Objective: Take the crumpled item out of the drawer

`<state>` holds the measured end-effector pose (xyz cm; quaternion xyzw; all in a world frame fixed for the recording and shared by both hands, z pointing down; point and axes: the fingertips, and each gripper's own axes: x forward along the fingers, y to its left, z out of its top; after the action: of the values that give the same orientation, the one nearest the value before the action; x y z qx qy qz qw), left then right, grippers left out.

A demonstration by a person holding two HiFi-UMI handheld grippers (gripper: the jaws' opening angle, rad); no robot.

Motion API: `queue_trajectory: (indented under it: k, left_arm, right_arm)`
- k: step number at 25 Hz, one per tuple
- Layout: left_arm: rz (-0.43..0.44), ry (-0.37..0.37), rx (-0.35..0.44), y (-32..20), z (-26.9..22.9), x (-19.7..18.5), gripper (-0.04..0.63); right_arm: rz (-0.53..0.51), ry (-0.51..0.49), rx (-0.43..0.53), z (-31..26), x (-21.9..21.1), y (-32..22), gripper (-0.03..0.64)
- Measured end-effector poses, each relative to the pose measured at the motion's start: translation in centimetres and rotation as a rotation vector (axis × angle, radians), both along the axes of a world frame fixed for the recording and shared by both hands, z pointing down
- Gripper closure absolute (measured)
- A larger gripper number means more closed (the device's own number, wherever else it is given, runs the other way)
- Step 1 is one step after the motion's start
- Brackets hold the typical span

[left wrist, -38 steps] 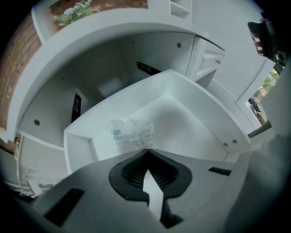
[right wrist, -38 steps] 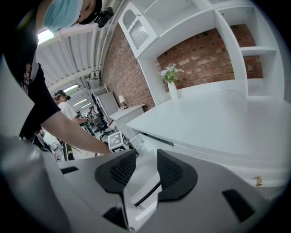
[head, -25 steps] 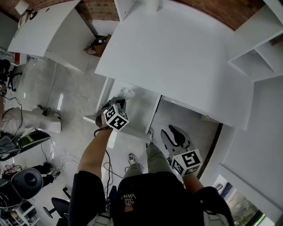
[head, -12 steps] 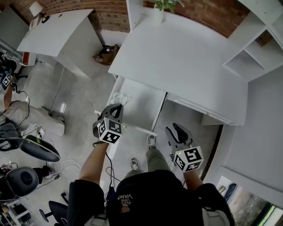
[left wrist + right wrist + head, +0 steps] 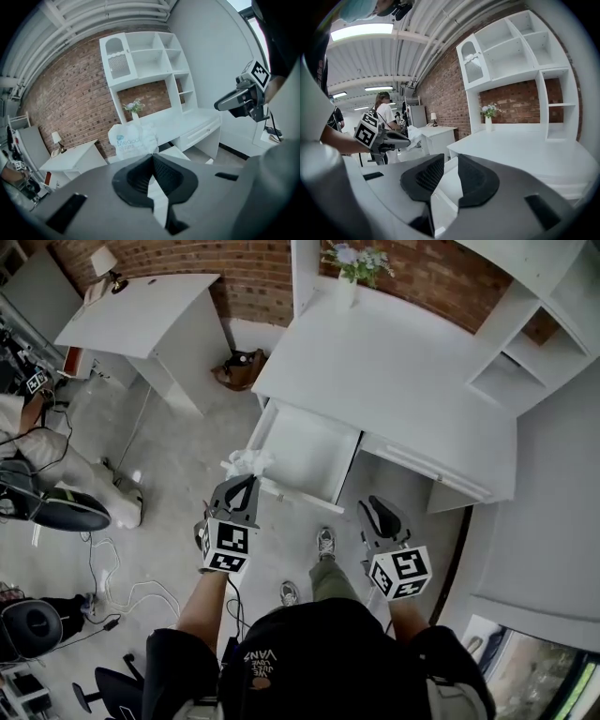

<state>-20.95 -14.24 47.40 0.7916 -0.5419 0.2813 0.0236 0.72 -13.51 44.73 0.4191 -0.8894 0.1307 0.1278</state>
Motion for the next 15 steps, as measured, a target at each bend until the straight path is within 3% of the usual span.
queue_trajectory:
  k: [15]
  left_arm:
    - [-0.086,0.085,0.124,13.6,-7.2,-1.8,0.589]
  right_arm:
    - [-0.002,-0.038,0.102,-5.0,-2.3,8.9,0.611]
